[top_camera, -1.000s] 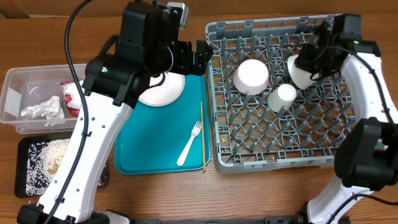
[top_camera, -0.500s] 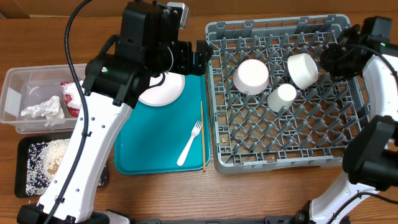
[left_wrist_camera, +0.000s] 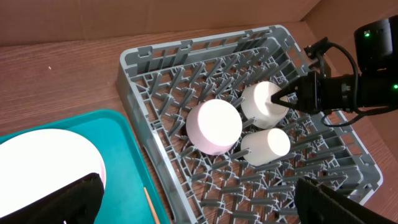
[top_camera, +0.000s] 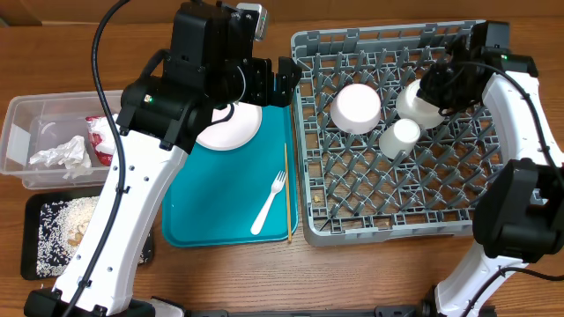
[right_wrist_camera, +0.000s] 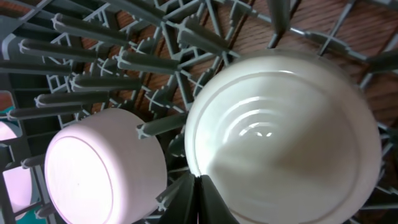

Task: Sort waste into correct bins and load items into the dishwasher
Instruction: 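Reach the left gripper to the white fork and grasp it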

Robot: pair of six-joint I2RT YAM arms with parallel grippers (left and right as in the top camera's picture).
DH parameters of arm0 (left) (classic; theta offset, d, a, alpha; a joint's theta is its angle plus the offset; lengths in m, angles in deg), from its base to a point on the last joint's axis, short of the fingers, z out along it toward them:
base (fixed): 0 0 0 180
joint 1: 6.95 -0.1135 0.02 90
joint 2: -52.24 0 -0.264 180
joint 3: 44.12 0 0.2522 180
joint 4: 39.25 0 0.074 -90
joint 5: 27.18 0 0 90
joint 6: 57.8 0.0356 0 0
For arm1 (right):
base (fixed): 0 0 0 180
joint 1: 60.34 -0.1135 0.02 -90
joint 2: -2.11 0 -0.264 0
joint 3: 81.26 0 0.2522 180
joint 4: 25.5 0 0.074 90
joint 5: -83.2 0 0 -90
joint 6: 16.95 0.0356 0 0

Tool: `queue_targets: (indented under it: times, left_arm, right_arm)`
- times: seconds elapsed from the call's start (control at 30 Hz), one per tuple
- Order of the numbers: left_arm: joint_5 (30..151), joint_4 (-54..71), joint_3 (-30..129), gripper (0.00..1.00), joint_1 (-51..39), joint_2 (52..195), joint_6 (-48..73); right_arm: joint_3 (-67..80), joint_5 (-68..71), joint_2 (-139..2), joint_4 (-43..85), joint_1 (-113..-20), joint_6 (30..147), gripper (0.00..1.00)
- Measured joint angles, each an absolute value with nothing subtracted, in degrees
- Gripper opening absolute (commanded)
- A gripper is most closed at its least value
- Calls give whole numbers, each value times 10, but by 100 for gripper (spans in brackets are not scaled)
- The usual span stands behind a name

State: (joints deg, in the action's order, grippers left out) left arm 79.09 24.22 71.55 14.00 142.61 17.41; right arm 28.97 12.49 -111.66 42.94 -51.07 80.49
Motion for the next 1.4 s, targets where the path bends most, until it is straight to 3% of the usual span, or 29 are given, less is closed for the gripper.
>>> queue_targets:
  times: [0.13,0.2,0.43,0.63,0.8,0.9,1.07,1.1,1.13,1.27,1.33,1.4]
  left_arm:
    - [791,242,716,100,140,1426,174]
    - [791,242,716,100,140,1426,174]
    - [791,237,716,100,140,1426,174]
    - [791,204,716,100,140,1426,174]
    - [777,276,716,100,140,1426,175]
    - [758,319,714,93,141,1429,174]
    - [750,362,644,91,150,1477,176]
    - [749,364,622,82,150,1493,176]
    - [748,368,604,96,150,1512,176]
    - [747,384,584,100,150,1560,178]
    - [747,399,584,86,151,1566,178]
    - [747,408,584,63,152,1570,183]
  right_arm:
    - [312,143,-1117,469,-503,804,16]
    - [334,167,-1113,491,-498,805,32]
    - [349,230,-1045,543,-527,805,61]
    - [350,238,-1038,574,-544,804,62]
    - [350,219,-1038,578,-544,803,63]
    - [350,206,-1038,578,-544,803,63]
    - [350,180,-1038,580,-544,804,63]
    - [350,178,-1038,581,-544,804,63]
    - [350,176,-1038,582,-544,803,63]
    - [350,171,-1038,581,-544,803,63]
    - [350,169,-1038,583,-544,803,63]
    - [350,163,-1038,584,-544,803,63]
